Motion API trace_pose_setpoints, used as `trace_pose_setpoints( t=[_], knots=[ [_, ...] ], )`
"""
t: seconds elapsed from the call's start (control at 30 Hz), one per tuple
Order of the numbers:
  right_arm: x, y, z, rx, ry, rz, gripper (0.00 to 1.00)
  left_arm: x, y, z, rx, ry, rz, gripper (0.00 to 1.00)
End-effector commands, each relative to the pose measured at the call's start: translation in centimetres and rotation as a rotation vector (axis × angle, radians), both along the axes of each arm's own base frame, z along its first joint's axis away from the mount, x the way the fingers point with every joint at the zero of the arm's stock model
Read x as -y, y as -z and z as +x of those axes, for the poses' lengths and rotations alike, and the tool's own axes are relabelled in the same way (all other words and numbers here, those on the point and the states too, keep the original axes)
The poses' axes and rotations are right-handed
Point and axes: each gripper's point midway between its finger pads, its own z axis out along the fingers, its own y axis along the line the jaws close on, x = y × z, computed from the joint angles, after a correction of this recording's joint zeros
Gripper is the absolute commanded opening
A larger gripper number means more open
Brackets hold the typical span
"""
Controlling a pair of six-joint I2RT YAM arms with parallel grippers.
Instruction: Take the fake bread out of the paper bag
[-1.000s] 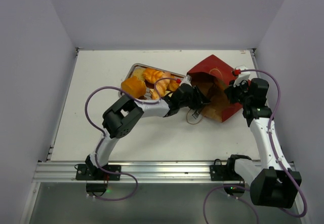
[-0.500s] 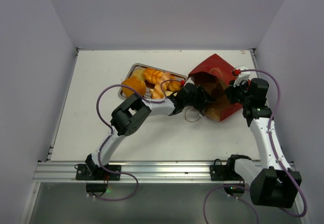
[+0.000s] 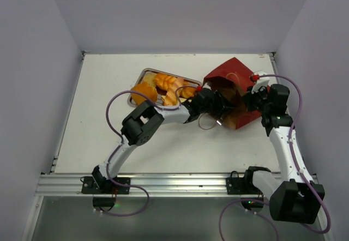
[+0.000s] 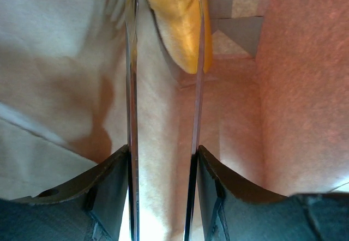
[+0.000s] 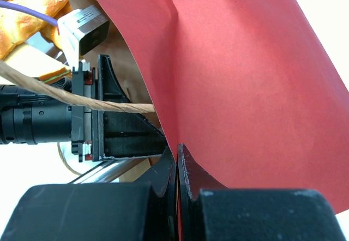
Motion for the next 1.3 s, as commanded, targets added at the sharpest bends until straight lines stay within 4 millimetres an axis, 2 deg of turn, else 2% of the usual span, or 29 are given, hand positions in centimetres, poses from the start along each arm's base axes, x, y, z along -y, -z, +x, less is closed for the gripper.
trace_pose_setpoints(
  t=[0.0, 0.2, 0.47, 0.73, 0.8, 0.9, 0.93, 1.03, 1.07, 1.27],
  knots=[
    [-0.3, -0.4, 0.2, 0.009, -0.021, 0.010, 0.01, 1.6, -3.5, 0.5, 0.040, 0.029, -0.108, 0.53],
    [-0.7, 0.1, 0.1, -0.012, -0.042, 0.022, 0.01, 2.3, -3.9, 0.4, 0.030, 0.057, -0.131, 0.53],
    [-1.7, 0.8, -0.2, -0.051, -0.095, 0.050, 0.00, 2.6, -1.5, 0.3, -0.009, 0.067, -0.098, 0.53],
    [-2.1, 0.9, -0.4, -0.061, -0.119, 0.058, 0.00, 3.4, -0.9, 0.3, -0.010, 0.102, -0.093, 0.53],
    [-2.0, 1.0, -0.4, -0.063, -0.117, 0.057, 0.00, 3.5, -0.6, 0.2, -0.013, 0.108, -0.091, 0.50],
    [-2.0, 0.9, -0.4, -0.060, -0.113, 0.054, 0.00, 3.5, -0.4, 0.1, -0.011, 0.111, -0.087, 0.40],
    [-1.9, 0.9, -0.4, -0.057, -0.111, 0.053, 0.00, 3.5, -0.4, 0.1, -0.008, 0.113, -0.088, 0.32],
    [-1.7, 0.7, -0.4, -0.052, -0.101, 0.046, 0.00, 3.1, -0.7, 0.1, 0.006, 0.110, -0.084, 0.19],
    [-1.6, 0.7, -0.3, -0.050, -0.097, 0.044, 0.00, 2.9, -0.4, 0.1, 0.011, 0.106, -0.073, 0.17],
    [-1.2, 0.4, -0.2, -0.039, -0.075, 0.029, 0.00, 1.9, -1.5, 0.1, 0.063, 0.096, -0.048, 0.08]
  ],
)
